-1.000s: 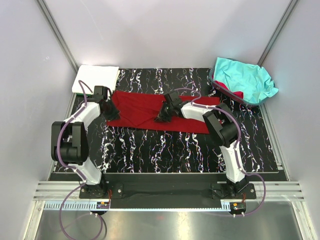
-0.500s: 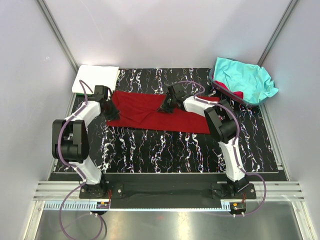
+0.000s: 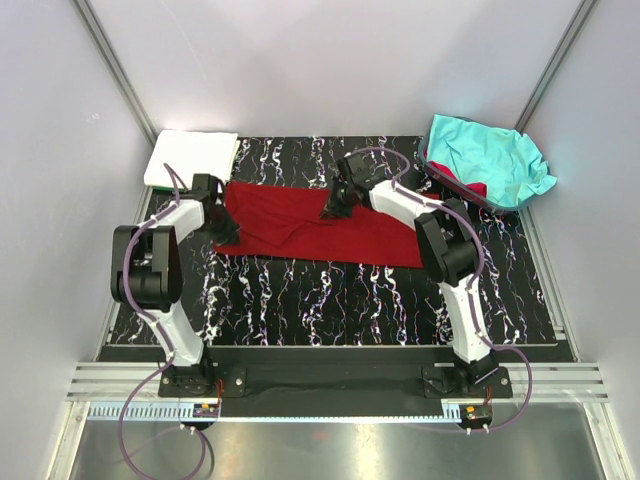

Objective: Fold and stack the t-shirts
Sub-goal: Fold the tshirt

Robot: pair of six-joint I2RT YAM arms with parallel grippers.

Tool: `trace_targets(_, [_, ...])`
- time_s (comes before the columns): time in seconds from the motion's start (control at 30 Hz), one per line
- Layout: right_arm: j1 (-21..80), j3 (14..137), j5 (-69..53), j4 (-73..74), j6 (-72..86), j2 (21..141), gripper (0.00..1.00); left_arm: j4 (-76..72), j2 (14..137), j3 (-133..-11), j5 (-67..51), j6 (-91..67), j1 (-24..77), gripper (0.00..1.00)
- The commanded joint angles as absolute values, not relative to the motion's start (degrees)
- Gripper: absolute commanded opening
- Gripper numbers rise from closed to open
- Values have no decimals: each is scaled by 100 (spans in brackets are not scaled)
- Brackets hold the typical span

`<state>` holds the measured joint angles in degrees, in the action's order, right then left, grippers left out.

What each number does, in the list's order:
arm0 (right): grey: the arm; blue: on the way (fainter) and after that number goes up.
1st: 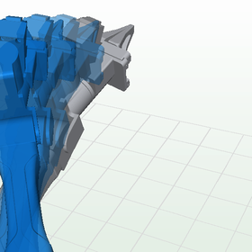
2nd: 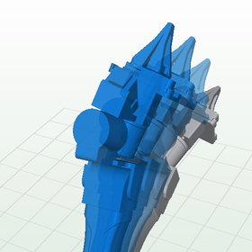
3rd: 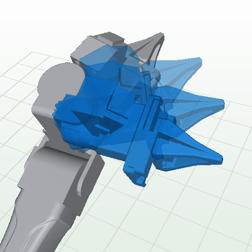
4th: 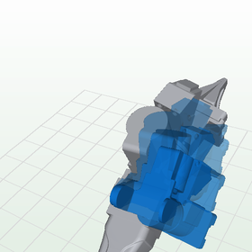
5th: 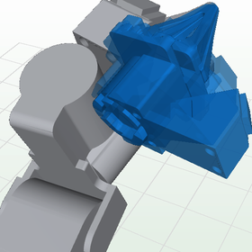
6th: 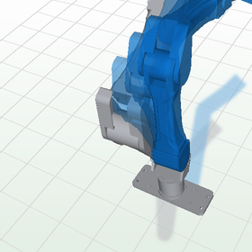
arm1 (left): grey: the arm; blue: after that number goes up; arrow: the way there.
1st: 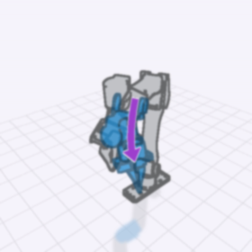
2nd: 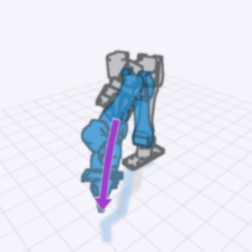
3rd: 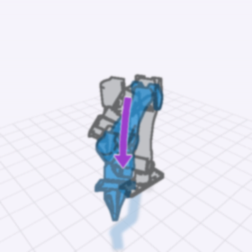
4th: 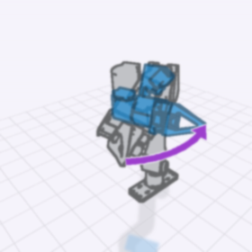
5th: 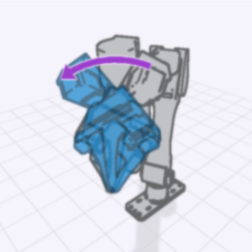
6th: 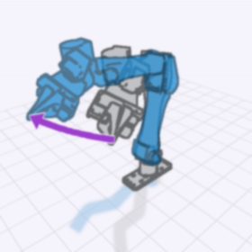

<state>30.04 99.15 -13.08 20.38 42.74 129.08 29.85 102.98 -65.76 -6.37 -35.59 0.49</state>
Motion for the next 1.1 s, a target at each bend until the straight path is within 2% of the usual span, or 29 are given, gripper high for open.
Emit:
trace_targets(0.0, [2936, 10248, -1441, 2610, 3700, 12112, 0, 2804, 10607, -6741, -387, -3489, -132, 0])
trace_targets(0.13, [2655, 9740, -1626, 2759, 3569, 11752, 0, 2918, 10846, -6847, -483, -3428, -193, 0])
trace_targets(0.27, [2303, 9266, -1573, 3260, 3007, 11593, 0, 3006, 10197, -6400, -335, -3568, -185, 0])
trace_targets(0.47, [2083, 8807, -1249, 3594, 2330, 11303, 1, 3225, 9406, -6442, -281, -3542, -185, 15])
trace_targets(0.57, [2057, 8754, -1160, 3770, 2294, 11241, 2, 3147, 9299, -6565, -351, -3621, -184, 18])
trace_targets(0.77, [1846, 8500, -906, 4043, 2268, 11171, 5, 3120, 9904, -6890, -414, -3533, -184, 18])
trace_targets(0.87, [1670, 8350, -730, 4087, 2110, 11083, 11, 3173, 10326, -6970, -255, -3419, -246, 18])
trace_targets(1.07, [1512, 7999, -458, 4140, 1925, 11048, 15, 3436, 10968, -7119, 342, -3129, -334, 18])
